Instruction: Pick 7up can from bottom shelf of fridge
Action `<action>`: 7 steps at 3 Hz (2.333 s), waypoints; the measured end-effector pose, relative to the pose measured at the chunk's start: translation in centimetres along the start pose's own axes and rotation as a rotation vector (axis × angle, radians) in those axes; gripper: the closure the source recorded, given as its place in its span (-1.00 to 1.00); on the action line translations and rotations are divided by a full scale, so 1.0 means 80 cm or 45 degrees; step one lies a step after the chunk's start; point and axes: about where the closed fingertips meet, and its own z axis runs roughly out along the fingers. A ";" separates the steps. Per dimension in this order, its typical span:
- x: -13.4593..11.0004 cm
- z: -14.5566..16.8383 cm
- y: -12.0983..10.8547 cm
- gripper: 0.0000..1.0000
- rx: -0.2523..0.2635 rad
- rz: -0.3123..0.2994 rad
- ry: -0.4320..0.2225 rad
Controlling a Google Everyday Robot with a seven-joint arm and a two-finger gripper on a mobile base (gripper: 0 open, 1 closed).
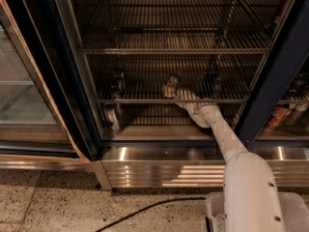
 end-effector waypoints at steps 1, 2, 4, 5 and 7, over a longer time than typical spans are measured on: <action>0.000 0.000 0.000 1.00 0.000 0.000 0.000; 0.011 -0.004 0.011 1.00 -0.026 -0.023 0.030; 0.034 -0.038 0.033 1.00 -0.098 -0.074 0.100; 0.033 -0.065 0.046 1.00 -0.130 -0.105 0.098; 0.024 -0.103 0.096 1.00 -0.241 -0.223 0.098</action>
Offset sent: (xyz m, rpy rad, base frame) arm -0.0249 0.0105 -0.0088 -0.0476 0.0011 0.0599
